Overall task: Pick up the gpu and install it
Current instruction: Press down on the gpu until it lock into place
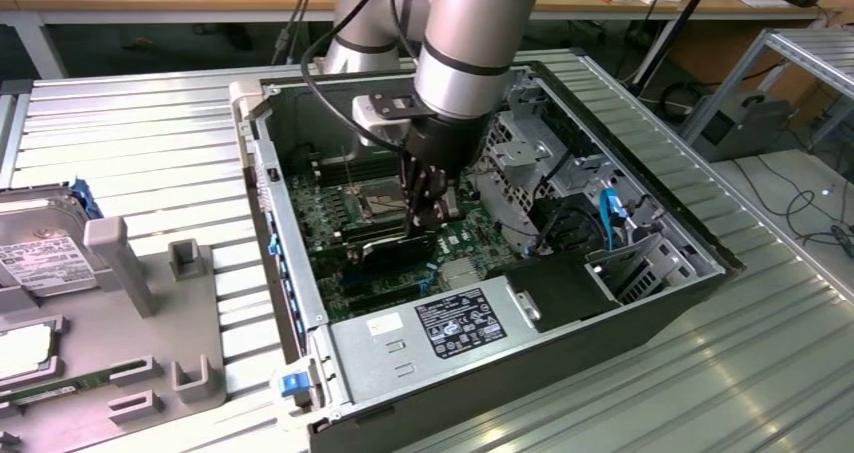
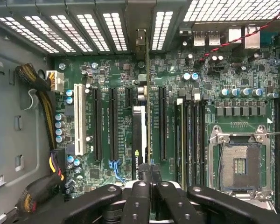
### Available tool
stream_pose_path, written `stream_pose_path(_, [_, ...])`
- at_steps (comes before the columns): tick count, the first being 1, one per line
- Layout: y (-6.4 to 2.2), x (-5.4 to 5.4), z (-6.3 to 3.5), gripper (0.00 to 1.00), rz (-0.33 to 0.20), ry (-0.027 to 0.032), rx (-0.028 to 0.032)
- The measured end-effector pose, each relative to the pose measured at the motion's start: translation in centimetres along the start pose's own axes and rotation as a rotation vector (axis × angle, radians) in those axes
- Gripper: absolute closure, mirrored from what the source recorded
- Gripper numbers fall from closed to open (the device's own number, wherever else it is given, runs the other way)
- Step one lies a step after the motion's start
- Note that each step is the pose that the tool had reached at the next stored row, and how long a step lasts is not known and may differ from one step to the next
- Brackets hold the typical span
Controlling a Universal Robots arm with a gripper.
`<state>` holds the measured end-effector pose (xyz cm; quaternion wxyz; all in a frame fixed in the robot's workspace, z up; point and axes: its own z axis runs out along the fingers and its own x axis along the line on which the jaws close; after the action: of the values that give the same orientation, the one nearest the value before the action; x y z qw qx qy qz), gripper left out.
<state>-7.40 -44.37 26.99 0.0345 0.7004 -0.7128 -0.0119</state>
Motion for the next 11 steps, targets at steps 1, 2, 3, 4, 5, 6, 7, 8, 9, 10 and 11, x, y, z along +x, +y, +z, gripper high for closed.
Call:
stream_pose_path(1, [-0.07, 0.0, 0.12, 0.89, 0.0, -0.0017, -0.0008])
stream_pose_path(2, [-0.15, 0.0, 0.24, 0.89, 0.0, -0.0022, -0.0023])
stream_pose_path(3, [-0.2, 0.0, 0.32, 0.89, 0.0, -0.0053, -0.0028])
stream_pose_path(4, [-0.22, 0.0, 0.31, 0.89, -0.001, -0.0093, -0.0026])
stream_pose_path(5, [-0.22, 0.0, -0.04, 0.89, -0.001, -0.0132, -0.0011])
stream_pose_path(6, [-0.2, 0.0, -0.79, 0.89, -0.001, -0.0119, -0.002])
stream_pose_path(7, [-0.2, 0.1, -1.63, 0.89, -0.001, -0.0114, -0.0023])
stream_pose_path(8, [-0.2, 0.1, -2.4, 0.89, -0.001, -0.0109, -0.0025])
stream_pose_path(9, [-0.17, 0.1, -3.45, 0.89, -0.001, -0.0111, -0.0025])
stream_pose_path(10, [-0.13, 0.2, -4.13, 0.89, -0.001, -0.0109, -0.0025])
stream_pose_path(11, [-0.1, 0.2, -4.77, 0.89, -0.001, -0.0108, -0.0026])
